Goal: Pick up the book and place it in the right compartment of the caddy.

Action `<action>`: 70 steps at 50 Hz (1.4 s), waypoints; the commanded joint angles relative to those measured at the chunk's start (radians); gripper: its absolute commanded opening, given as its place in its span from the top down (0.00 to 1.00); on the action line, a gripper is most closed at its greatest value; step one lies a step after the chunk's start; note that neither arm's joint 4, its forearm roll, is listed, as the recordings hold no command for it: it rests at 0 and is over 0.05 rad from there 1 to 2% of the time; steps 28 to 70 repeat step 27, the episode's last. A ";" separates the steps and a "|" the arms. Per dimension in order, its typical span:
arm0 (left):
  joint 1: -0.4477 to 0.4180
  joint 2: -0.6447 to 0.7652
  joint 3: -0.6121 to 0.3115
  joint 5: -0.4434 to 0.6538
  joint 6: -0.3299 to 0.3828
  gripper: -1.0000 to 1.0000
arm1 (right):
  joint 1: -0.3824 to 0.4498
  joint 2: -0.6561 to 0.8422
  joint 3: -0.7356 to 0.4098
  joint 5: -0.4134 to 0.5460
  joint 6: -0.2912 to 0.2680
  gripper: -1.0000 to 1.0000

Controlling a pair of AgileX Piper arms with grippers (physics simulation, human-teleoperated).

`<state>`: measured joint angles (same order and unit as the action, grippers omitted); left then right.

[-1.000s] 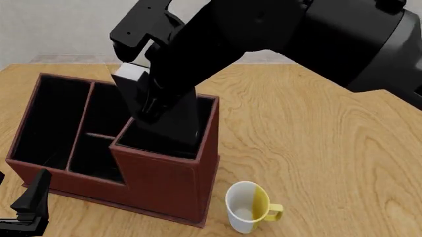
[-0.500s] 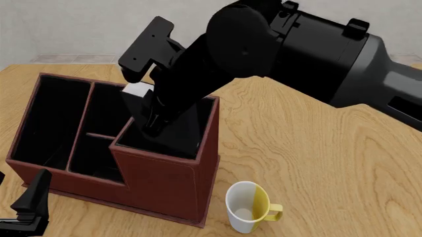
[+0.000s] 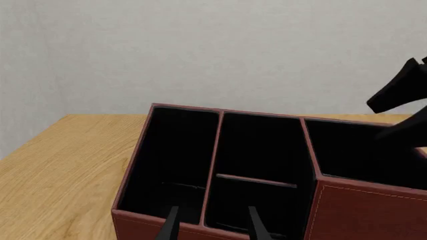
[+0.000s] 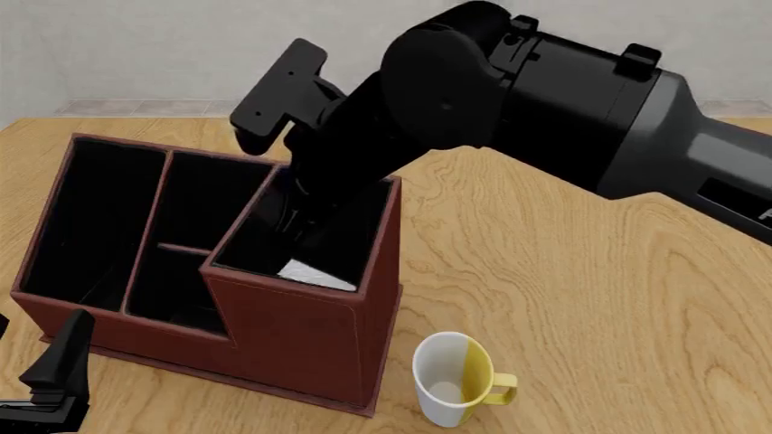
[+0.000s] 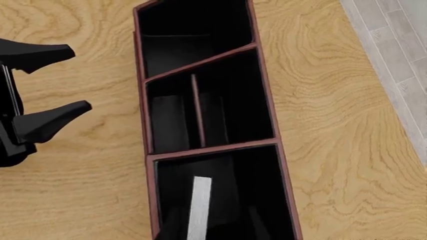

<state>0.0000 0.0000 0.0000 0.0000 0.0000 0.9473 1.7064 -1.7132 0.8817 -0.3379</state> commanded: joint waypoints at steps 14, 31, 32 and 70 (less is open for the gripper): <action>0.000 0.000 0.000 0.000 0.000 0.00 | -0.008 -0.014 0.006 -0.006 0.012 0.00; 0.000 0.000 0.000 0.000 0.000 0.00 | -0.013 -0.048 0.021 -0.016 0.015 0.00; 0.000 0.000 0.000 0.000 0.000 0.00 | -0.013 -0.048 0.021 -0.016 0.015 0.00; 0.000 0.000 0.000 0.000 0.000 0.00 | -0.013 -0.048 0.021 -0.016 0.015 0.00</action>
